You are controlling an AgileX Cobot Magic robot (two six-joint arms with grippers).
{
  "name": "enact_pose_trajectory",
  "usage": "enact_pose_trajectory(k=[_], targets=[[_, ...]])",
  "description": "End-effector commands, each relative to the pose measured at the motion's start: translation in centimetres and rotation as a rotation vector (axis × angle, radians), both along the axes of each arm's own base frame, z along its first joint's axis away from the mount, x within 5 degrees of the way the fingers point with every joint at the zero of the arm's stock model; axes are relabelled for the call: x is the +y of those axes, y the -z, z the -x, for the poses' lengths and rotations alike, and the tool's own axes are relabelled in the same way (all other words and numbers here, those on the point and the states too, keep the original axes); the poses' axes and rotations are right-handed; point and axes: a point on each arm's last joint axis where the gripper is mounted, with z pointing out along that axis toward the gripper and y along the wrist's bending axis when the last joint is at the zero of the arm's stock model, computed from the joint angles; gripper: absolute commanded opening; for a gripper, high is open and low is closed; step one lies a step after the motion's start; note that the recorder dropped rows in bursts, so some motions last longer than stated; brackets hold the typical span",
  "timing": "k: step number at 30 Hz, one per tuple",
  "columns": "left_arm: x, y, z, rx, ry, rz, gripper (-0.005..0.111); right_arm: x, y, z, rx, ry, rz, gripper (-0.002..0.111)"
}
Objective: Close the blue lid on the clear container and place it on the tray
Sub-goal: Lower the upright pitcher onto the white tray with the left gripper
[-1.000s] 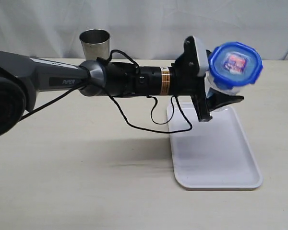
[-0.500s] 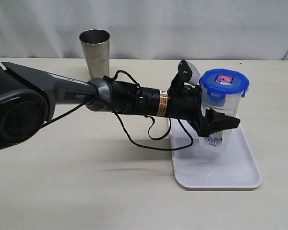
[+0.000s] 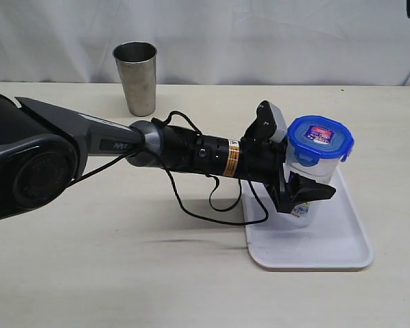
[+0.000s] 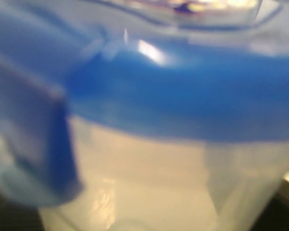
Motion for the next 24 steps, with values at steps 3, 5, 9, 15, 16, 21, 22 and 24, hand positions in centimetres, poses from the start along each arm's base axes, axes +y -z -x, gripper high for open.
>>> enact_pose_trajectory(k=[3, 5, 9, 15, 16, 21, 22, 24], targets=[[0.04, 0.66, 0.06, -0.054, 0.019, -0.046, 0.000, -0.04, -0.12, 0.11, -0.012, 0.004, -0.009, 0.005], [0.03, 0.61, 0.01, -0.049, 0.012, -0.041, 0.000, -0.04, -0.12, 0.11, -0.012, 0.004, -0.009, 0.005], [0.02, 0.58, -0.02, -0.046, 0.008, -0.037, 0.009, -0.04, -0.12, 0.11, -0.012, 0.004, -0.009, 0.005], [0.09, 0.59, -0.09, -0.047, 0.007, -0.038, 0.060, -0.04, -0.12, 0.11, -0.012, 0.004, -0.009, 0.005], [0.09, 0.57, -0.11, -0.041, 0.003, -0.036, 0.069, -0.04, -0.12, 0.11, -0.012, 0.004, -0.009, 0.005], [0.09, 0.58, -0.09, -0.014, -0.001, -0.038, 0.084, -0.04, -0.12, 0.11, -0.012, 0.004, -0.009, 0.005], [0.11, 0.64, -0.04, -0.019, 0.006, -0.044, 0.084, -0.04, -0.12, 0.11, -0.012, 0.004, -0.009, 0.005], [0.11, 0.65, -0.03, -0.020, 0.007, -0.045, 0.084, -0.04, -0.12, 0.11, -0.012, 0.004, -0.009, 0.005]])
